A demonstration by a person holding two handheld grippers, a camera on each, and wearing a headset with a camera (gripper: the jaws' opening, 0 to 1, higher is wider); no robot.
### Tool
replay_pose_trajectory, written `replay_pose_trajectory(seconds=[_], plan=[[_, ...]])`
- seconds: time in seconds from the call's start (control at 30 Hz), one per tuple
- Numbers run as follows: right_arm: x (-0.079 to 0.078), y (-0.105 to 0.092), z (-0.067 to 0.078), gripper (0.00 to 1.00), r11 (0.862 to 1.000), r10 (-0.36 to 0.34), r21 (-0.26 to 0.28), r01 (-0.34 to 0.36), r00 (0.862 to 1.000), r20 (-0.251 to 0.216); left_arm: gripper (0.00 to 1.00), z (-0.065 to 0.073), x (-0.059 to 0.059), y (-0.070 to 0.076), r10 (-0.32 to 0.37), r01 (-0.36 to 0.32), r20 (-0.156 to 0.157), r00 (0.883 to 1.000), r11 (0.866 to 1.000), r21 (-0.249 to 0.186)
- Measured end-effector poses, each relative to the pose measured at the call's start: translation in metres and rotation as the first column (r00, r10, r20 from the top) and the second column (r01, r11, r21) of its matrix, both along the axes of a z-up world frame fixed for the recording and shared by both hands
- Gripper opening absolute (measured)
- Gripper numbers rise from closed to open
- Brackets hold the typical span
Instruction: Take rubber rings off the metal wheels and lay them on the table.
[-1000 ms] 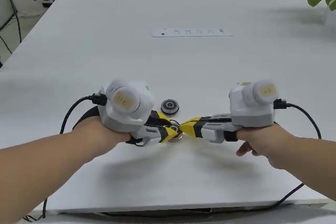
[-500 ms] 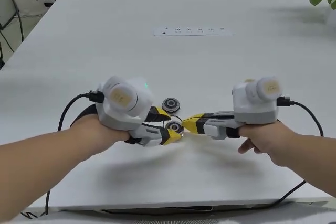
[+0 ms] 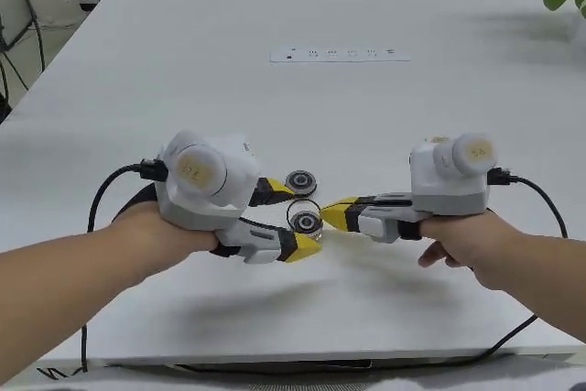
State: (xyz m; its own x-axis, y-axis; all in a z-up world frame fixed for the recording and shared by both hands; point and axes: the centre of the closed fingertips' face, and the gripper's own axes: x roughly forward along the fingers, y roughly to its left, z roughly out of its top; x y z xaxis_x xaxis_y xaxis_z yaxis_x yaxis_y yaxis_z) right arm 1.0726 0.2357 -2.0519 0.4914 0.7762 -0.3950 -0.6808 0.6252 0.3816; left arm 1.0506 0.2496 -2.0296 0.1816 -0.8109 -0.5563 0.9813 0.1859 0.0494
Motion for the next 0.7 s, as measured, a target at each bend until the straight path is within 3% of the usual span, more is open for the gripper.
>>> replay_pose_trajectory(seconds=[0.27,0.5,0.7], plan=[[0.002,-0.001,0.002,0.0,1.0,-0.004,0.008,0.004,1.0,0.0,0.64,0.02,-0.002,0.0,0.021,-0.02,0.013,1.0,0.998,-0.06],[0.002,-0.001,0.004,0.0,1.0,-0.004,0.014,0.004,1.0,-0.001,0.67,0.03,-0.006,0.006,0.024,-0.023,0.009,1.0,0.996,-0.091],[0.002,0.003,0.008,0.0,1.0,0.003,0.028,-0.004,1.0,0.003,0.76,0.039,-0.006,0.013,0.046,-0.043,0.022,0.999,0.992,-0.117]])
